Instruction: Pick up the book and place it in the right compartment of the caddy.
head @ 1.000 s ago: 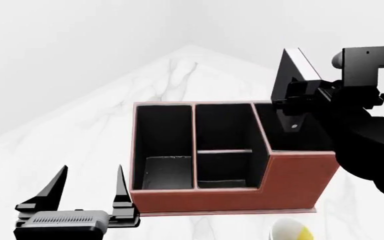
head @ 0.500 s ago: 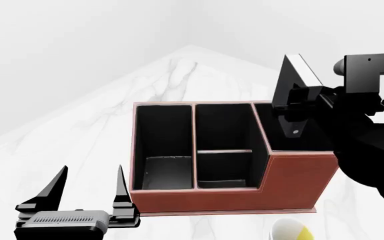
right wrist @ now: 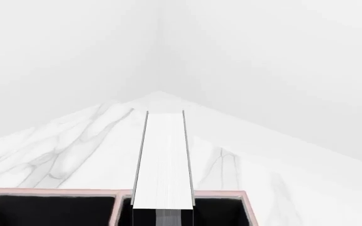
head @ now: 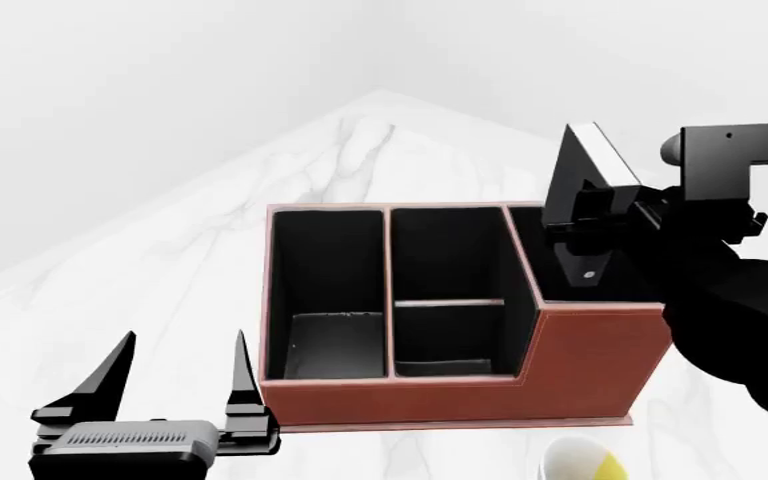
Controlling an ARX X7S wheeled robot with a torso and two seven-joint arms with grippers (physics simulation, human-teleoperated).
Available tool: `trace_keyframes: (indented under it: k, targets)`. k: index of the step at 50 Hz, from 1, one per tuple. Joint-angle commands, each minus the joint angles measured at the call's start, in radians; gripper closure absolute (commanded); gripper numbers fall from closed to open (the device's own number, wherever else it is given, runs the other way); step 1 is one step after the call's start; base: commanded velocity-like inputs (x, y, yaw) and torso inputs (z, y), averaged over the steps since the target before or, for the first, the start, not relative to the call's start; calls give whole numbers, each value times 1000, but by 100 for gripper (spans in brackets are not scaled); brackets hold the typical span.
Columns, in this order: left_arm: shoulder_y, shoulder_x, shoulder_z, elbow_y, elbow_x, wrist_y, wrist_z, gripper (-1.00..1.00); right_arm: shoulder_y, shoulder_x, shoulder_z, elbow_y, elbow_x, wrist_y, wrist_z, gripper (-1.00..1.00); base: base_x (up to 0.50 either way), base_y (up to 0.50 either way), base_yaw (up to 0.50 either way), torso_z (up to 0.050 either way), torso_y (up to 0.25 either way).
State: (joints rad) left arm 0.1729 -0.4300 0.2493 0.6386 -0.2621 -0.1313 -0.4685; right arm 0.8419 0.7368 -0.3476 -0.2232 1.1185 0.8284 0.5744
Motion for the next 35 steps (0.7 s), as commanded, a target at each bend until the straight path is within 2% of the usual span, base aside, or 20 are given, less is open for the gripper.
trace_keyframes:
  k: [1, 35]
  targets:
    - [-1, -2, 3, -1, 0, 2, -2, -100, -10, 4, 18, -4, -51, -13, -13, 100, 0, 0, 0, 0, 0]
    - [-2, -7, 9, -3, -8, 4, -6, -100, -47, -9, -6, 35, -86, -50, -43, 100, 0, 0, 0, 0, 2]
